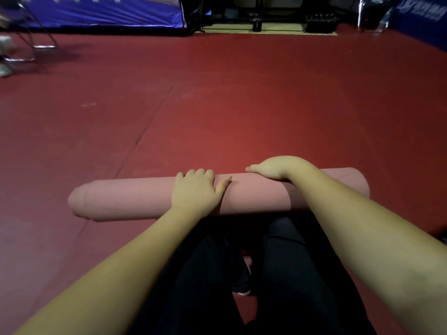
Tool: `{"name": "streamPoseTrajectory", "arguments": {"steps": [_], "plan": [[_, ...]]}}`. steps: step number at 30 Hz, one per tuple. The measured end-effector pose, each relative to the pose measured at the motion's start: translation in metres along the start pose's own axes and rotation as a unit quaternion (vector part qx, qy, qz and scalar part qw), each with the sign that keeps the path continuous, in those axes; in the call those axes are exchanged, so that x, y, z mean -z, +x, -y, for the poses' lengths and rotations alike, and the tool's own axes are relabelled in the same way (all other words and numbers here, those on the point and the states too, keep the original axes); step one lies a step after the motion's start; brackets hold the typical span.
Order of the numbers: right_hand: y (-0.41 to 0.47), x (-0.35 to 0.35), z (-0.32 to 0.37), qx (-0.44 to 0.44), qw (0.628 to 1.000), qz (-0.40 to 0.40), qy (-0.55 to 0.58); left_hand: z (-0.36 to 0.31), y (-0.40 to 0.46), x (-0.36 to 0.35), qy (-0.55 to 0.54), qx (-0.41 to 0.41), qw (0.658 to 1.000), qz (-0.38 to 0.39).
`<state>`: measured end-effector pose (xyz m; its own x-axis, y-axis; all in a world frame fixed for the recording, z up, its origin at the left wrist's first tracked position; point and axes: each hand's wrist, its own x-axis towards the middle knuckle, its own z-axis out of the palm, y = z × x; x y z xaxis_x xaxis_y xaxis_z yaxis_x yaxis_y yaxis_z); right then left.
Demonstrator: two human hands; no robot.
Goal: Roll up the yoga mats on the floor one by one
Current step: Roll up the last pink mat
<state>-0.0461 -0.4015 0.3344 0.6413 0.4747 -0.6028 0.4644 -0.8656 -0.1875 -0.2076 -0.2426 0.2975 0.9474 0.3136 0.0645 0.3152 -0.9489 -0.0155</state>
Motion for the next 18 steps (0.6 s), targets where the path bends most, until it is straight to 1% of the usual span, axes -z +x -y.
{"name": "streamPoseTrajectory", "arguments": {"steps": [1,2,4,5,6,9,13,16,18], "plan": [[-0.001,-0.002,-0.001,0.002,1.000,-0.025,-0.005,0.001,0.003,0.000,0.000,-0.002,1.000,0.000],[-0.002,-0.004,-0.001,0.013,0.997,-0.068,-0.018,0.003,0.005,0.000,-0.001,-0.004,1.000,0.001],[-0.004,-0.012,-0.005,0.043,0.981,-0.187,-0.037,0.003,0.009,0.001,-0.007,-0.008,1.000,0.004],[-0.007,-0.016,-0.007,0.053,0.970,-0.236,-0.035,0.003,0.011,0.001,-0.008,-0.010,1.000,0.005],[-0.010,-0.020,-0.009,0.054,0.962,-0.267,-0.035,0.002,0.013,0.001,-0.010,-0.012,1.000,0.008],[-0.020,-0.036,-0.015,0.039,0.952,-0.299,-0.058,-0.001,0.021,0.003,-0.026,-0.016,0.999,0.024],[-0.032,-0.068,-0.019,0.015,0.923,-0.360,-0.137,-0.003,0.030,0.007,-0.046,-0.009,0.997,0.053],[-0.033,-0.069,-0.017,-0.009,0.924,-0.360,-0.130,-0.005,0.031,0.011,-0.050,-0.010,0.997,0.063],[-0.031,-0.062,-0.015,-0.009,0.928,-0.351,-0.123,-0.005,0.032,0.015,-0.056,-0.007,0.995,0.076]]}}
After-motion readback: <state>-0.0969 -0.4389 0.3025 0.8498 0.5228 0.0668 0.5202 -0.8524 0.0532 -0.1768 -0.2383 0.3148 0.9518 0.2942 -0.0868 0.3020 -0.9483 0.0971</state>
